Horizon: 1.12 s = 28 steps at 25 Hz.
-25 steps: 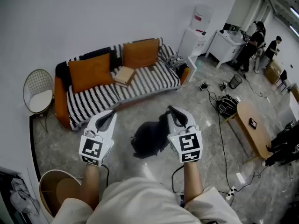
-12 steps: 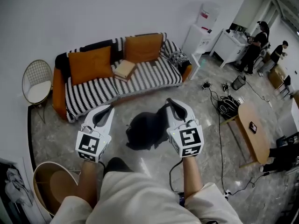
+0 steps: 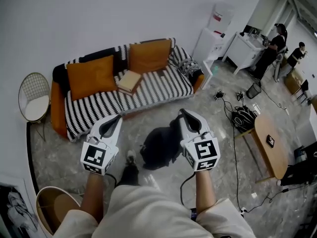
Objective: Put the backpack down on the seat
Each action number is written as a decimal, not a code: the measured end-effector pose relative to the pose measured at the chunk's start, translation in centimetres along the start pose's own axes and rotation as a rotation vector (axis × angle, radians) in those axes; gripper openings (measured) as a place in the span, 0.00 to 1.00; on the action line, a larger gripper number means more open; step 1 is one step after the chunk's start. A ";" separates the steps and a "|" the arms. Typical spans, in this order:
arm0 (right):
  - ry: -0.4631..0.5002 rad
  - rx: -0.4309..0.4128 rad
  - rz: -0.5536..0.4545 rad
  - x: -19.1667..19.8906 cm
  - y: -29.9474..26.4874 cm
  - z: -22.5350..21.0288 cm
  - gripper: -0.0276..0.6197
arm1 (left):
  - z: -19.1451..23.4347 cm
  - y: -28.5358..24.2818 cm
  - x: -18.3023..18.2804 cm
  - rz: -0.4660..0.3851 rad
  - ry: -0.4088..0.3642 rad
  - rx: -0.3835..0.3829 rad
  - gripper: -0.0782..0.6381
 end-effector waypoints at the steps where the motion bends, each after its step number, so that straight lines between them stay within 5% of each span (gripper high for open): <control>1: -0.004 0.010 -0.006 -0.5 -0.9 -0.7 0.05 | 1.2 -1.3 -0.1 0.001 0.004 0.004 0.11; 7: -0.034 0.058 -0.027 -3.1 -6.5 -4.7 0.05 | 7.4 -7.6 -2.3 -0.004 -0.028 0.016 0.11; 12: -0.045 0.069 -0.024 -5.1 -11.3 -6.8 0.05 | 11.8 -11.5 -4.2 -0.035 0.020 0.042 0.11; 22: -0.052 0.077 -0.035 -9.4 -20.1 -9.5 0.05 | 18.3 -18.1 -6.9 -0.072 -0.046 0.093 0.11; 28: -0.069 0.066 -0.042 -10.5 -23.8 -10.8 0.05 | 21.4 -21.3 -7.3 -0.115 0.022 0.130 0.11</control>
Point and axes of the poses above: the fingertips, and each gripper's own axes: y backward along the fingers, z to its left, x out of its underside, the point moved 2 cm from there along y, backward along the fingers, and after that the axes turned 14 degrees about z, right-handed, at the moved point
